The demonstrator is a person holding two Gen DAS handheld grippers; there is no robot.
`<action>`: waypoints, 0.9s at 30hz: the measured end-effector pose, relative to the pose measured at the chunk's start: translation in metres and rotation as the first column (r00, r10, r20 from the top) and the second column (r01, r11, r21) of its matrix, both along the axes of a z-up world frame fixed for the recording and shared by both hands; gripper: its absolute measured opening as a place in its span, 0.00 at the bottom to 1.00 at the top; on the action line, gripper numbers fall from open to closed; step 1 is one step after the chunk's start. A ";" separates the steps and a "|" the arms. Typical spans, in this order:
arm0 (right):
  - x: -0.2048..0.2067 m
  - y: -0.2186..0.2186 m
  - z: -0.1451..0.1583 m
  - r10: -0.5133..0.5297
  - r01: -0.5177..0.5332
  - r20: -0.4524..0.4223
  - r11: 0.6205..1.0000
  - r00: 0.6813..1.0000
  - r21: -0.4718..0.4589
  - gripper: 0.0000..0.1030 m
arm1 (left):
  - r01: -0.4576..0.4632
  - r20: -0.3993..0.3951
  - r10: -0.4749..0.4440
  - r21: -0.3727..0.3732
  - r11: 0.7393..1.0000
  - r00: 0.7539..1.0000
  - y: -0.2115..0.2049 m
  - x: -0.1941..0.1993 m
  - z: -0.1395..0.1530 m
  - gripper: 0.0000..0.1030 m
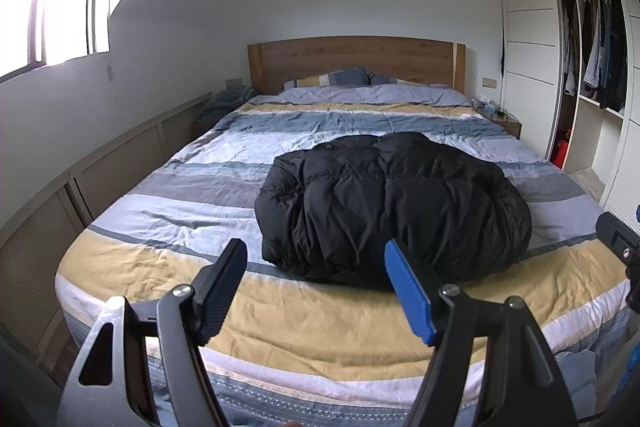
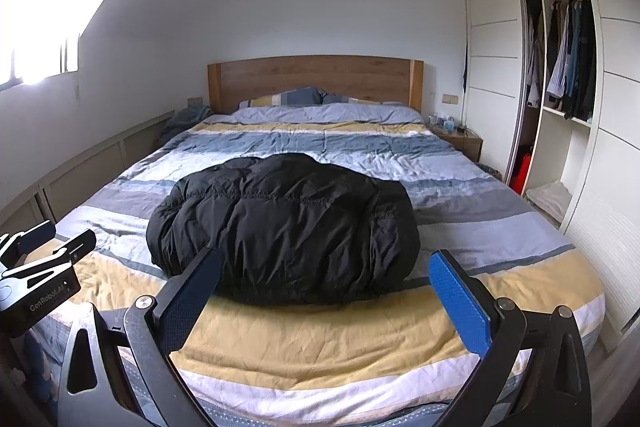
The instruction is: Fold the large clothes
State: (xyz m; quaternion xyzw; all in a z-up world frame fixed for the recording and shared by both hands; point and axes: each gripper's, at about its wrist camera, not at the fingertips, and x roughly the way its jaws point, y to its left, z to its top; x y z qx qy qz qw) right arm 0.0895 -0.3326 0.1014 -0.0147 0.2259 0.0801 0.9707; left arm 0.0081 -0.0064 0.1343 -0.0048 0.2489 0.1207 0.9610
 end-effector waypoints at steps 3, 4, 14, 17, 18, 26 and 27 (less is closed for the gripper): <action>0.004 0.000 -0.006 0.000 0.000 -0.017 1.000 1.000 0.001 0.99 | 0.003 -0.007 -0.003 0.001 1.000 1.000 0.000 0.004 -0.004 0.68; 0.005 0.001 -0.009 0.001 -0.001 -0.022 1.000 1.000 0.002 0.99 | 0.004 -0.008 -0.004 0.000 1.000 1.000 -0.001 0.004 -0.005 0.68; 0.020 0.003 -0.033 -0.003 0.003 -0.079 1.000 0.997 0.000 0.99 | 0.032 -0.031 -0.032 -0.015 0.999 0.999 -0.004 0.014 -0.021 0.68; 0.025 0.003 -0.039 -0.007 0.007 -0.096 1.000 0.995 -0.003 0.99 | 0.041 -0.043 -0.042 -0.027 0.999 0.998 -0.003 0.019 -0.027 0.68; 0.026 0.004 -0.041 -0.009 0.009 -0.100 1.000 0.995 -0.004 0.99 | 0.043 -0.046 -0.045 -0.032 0.999 0.998 -0.003 0.020 -0.028 0.68; 0.041 0.005 -0.062 -0.024 0.021 -0.158 1.000 0.987 -0.019 0.99 | 0.057 -0.076 -0.062 -0.067 0.996 0.995 0.002 0.034 -0.043 0.68; 0.043 0.005 -0.064 -0.025 0.022 -0.163 1.000 0.986 -0.020 0.99 | 0.057 -0.081 -0.063 -0.069 0.996 0.995 0.002 0.036 -0.046 0.68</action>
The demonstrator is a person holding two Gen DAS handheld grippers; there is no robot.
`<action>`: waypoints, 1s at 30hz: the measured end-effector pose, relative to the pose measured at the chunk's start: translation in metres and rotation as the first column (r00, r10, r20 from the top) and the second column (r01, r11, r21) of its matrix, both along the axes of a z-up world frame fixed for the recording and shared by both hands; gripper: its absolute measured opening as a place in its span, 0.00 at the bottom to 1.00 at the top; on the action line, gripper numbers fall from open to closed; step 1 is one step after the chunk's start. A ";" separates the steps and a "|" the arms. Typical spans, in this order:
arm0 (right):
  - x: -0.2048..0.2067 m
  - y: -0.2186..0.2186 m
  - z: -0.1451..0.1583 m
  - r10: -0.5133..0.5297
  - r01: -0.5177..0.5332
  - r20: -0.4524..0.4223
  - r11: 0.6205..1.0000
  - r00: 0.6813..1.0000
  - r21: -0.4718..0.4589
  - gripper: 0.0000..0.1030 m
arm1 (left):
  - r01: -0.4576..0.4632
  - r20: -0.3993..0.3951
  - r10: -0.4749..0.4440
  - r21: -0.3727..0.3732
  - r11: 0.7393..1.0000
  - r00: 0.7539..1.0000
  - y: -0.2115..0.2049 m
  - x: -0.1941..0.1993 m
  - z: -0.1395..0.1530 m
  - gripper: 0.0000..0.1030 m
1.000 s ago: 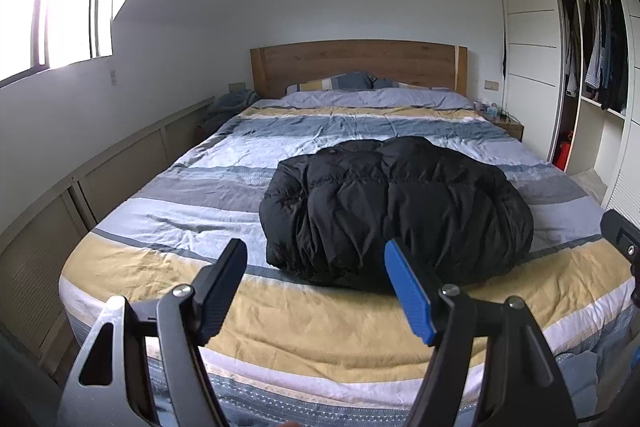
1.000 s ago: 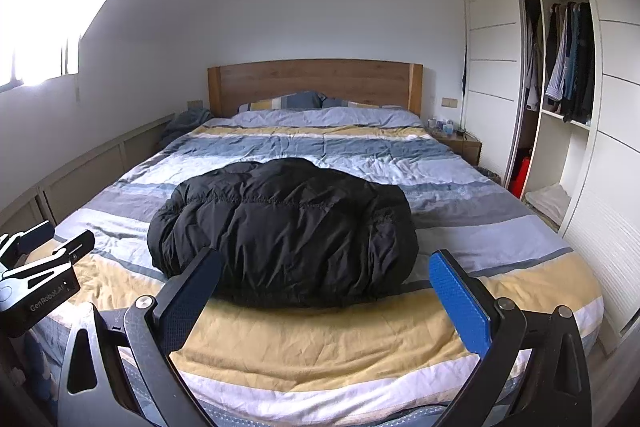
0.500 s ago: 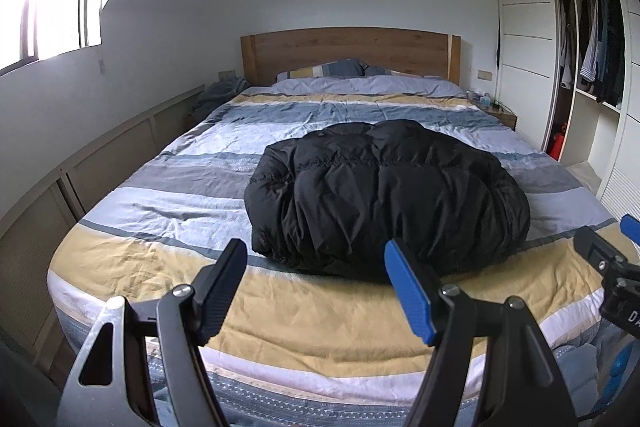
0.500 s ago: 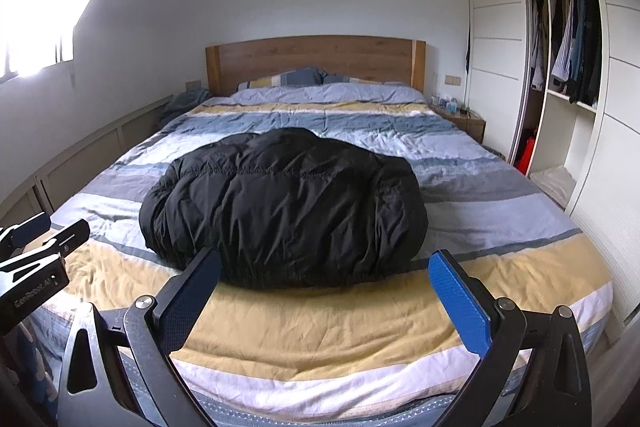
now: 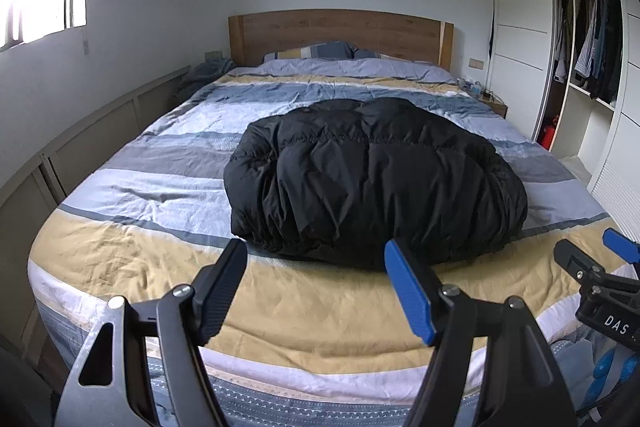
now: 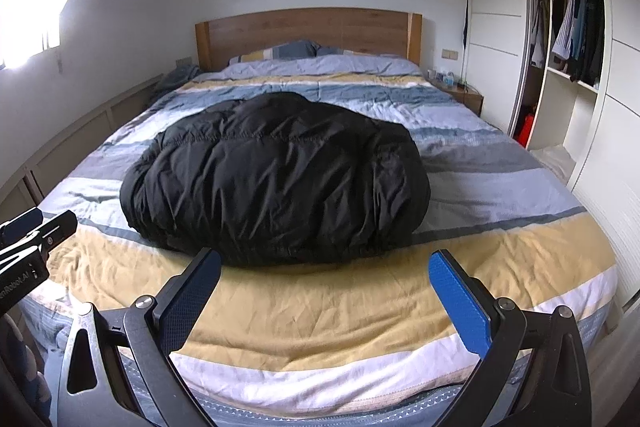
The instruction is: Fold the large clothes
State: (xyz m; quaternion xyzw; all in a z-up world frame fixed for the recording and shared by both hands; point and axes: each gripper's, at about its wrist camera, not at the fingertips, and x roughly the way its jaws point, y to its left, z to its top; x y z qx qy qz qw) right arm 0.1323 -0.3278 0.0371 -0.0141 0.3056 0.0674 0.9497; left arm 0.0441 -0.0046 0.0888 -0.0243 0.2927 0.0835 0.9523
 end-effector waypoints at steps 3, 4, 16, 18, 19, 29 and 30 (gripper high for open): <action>0.005 0.001 -0.007 -0.001 0.001 -0.017 1.000 1.000 -0.001 0.99 | 0.005 -0.018 -0.005 -0.005 1.000 1.000 0.001 0.006 -0.008 0.68; 0.007 0.001 -0.010 0.000 0.000 -0.025 1.000 1.000 -0.003 0.99 | 0.006 -0.023 -0.006 -0.008 1.000 1.000 0.001 0.007 -0.010 0.68; 0.020 0.005 -0.028 0.006 -0.007 -0.076 1.000 0.997 -0.012 0.99 | 0.019 -0.065 -0.021 -0.025 1.000 0.998 0.005 0.022 -0.028 0.68; 0.021 0.007 -0.031 0.009 -0.010 -0.084 1.000 0.996 -0.015 0.99 | 0.016 -0.073 -0.018 -0.030 0.999 0.997 0.006 0.023 -0.032 0.68; 0.022 0.007 -0.032 0.010 -0.012 -0.087 1.000 0.996 -0.016 0.99 | 0.019 -0.077 -0.022 -0.043 0.999 0.997 0.007 0.024 -0.034 0.68; 0.023 0.008 -0.037 0.012 -0.014 -0.100 1.000 0.995 -0.023 0.99 | 0.001 -0.088 -0.005 -0.037 0.999 0.996 0.011 0.027 -0.044 0.68; 0.023 0.008 -0.037 0.013 -0.015 -0.100 1.000 0.995 -0.023 0.99 | 0.002 -0.090 -0.005 -0.034 0.999 0.996 0.010 0.027 -0.044 0.68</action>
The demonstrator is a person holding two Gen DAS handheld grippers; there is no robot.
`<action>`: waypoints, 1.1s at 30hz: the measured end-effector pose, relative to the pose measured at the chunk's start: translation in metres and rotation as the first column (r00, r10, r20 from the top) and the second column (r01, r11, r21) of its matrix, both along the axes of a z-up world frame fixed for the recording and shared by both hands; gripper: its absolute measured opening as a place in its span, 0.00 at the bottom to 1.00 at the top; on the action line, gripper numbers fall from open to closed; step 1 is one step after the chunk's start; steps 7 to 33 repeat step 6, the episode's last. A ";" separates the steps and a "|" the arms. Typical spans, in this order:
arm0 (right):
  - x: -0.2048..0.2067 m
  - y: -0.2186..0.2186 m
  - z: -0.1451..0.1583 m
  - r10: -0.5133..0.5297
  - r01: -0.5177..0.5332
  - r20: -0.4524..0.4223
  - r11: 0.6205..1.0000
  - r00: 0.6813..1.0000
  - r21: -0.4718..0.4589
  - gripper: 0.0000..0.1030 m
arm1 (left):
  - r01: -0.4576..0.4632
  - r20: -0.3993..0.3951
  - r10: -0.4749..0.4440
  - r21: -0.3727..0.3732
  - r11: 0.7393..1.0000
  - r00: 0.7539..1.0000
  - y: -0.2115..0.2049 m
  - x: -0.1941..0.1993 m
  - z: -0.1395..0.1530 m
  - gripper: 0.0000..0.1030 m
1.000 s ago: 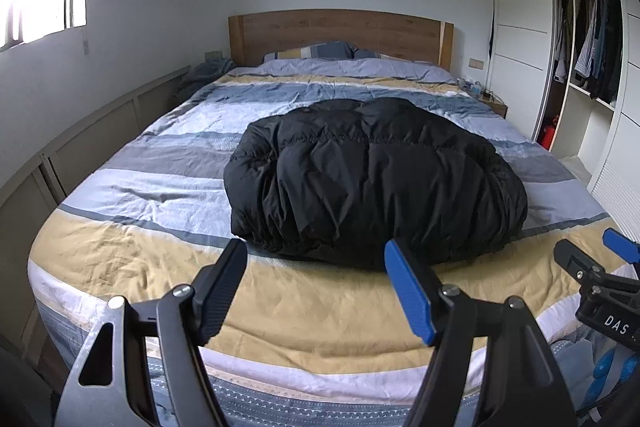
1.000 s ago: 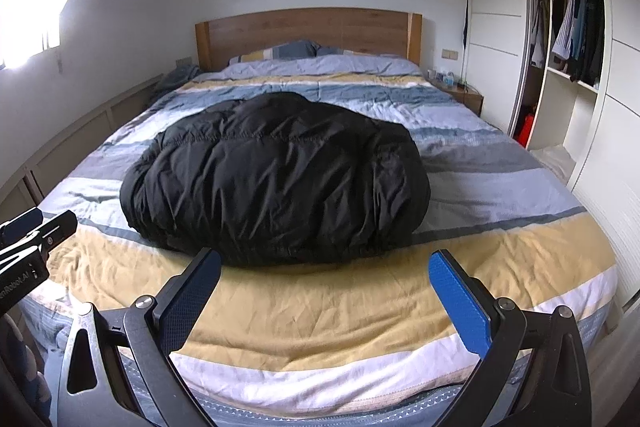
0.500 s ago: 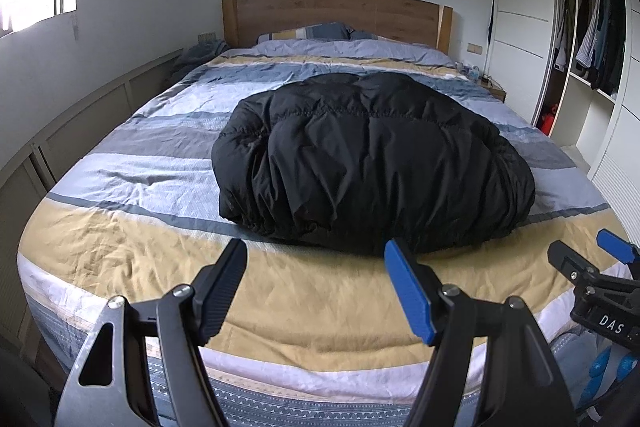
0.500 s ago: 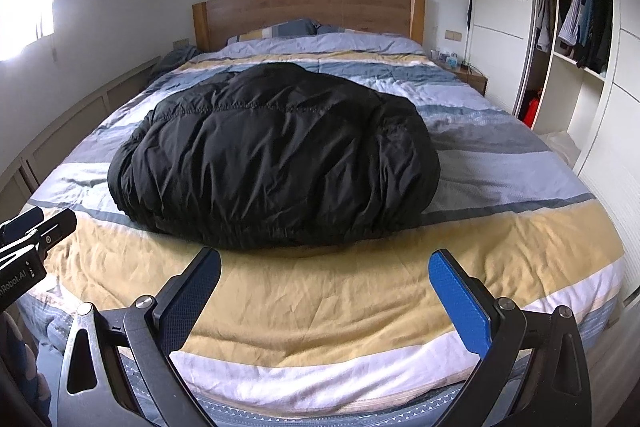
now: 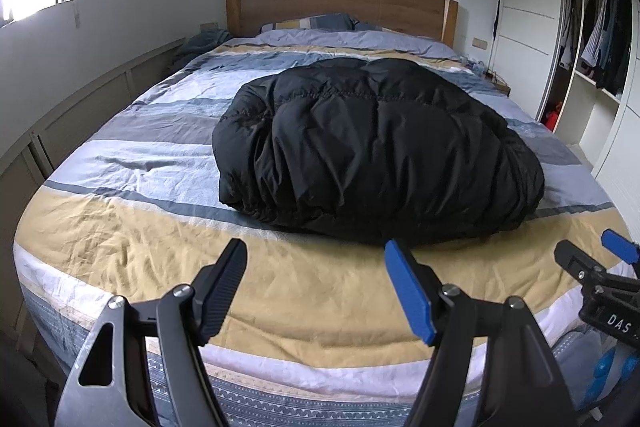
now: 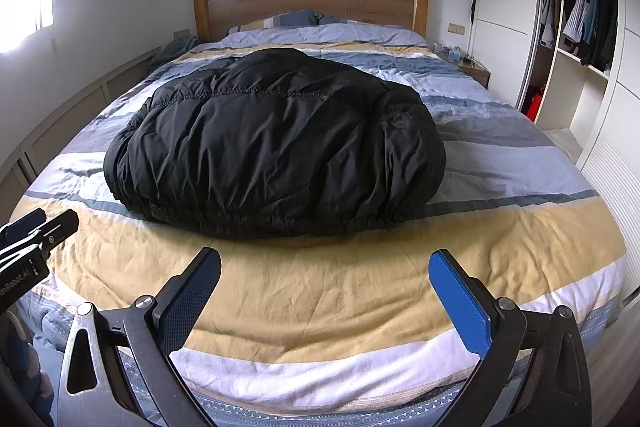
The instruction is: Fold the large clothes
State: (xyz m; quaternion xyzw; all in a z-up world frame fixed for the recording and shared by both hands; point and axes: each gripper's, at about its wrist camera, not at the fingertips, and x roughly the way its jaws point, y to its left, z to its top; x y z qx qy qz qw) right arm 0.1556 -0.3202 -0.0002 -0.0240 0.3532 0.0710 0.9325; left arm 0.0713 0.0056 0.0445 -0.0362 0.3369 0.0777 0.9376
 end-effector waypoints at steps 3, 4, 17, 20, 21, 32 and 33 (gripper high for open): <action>0.000 0.000 0.000 -0.001 0.001 0.001 1.000 1.000 0.000 0.99 | 0.001 -0.006 -0.001 0.014 1.000 1.000 -0.002 0.001 -0.003 0.68; 0.000 0.000 0.000 -0.002 0.002 0.003 1.000 1.000 0.000 0.99 | 0.000 -0.009 0.000 0.019 1.000 1.000 -0.003 0.001 -0.003 0.68; 0.001 -0.001 0.000 -0.003 0.003 0.005 1.000 1.000 0.003 0.99 | 0.001 -0.016 -0.001 0.021 1.000 1.000 -0.003 0.002 -0.005 0.68; 0.001 -0.001 0.000 -0.003 0.003 0.005 1.000 1.000 0.003 0.99 | 0.001 -0.016 -0.001 0.021 1.000 1.000 -0.003 0.002 -0.005 0.68; 0.001 -0.001 0.000 -0.003 0.003 0.005 1.000 1.000 0.003 0.99 | 0.001 -0.016 -0.001 0.021 1.000 1.000 -0.003 0.002 -0.005 0.68; 0.001 -0.001 0.000 -0.003 0.003 0.005 1.000 1.000 0.003 0.99 | 0.001 -0.016 -0.001 0.021 1.000 1.000 -0.003 0.002 -0.005 0.68; 0.001 -0.001 0.000 -0.003 0.003 0.005 1.000 1.000 0.003 0.99 | 0.001 -0.016 -0.001 0.021 1.000 1.000 -0.003 0.002 -0.005 0.68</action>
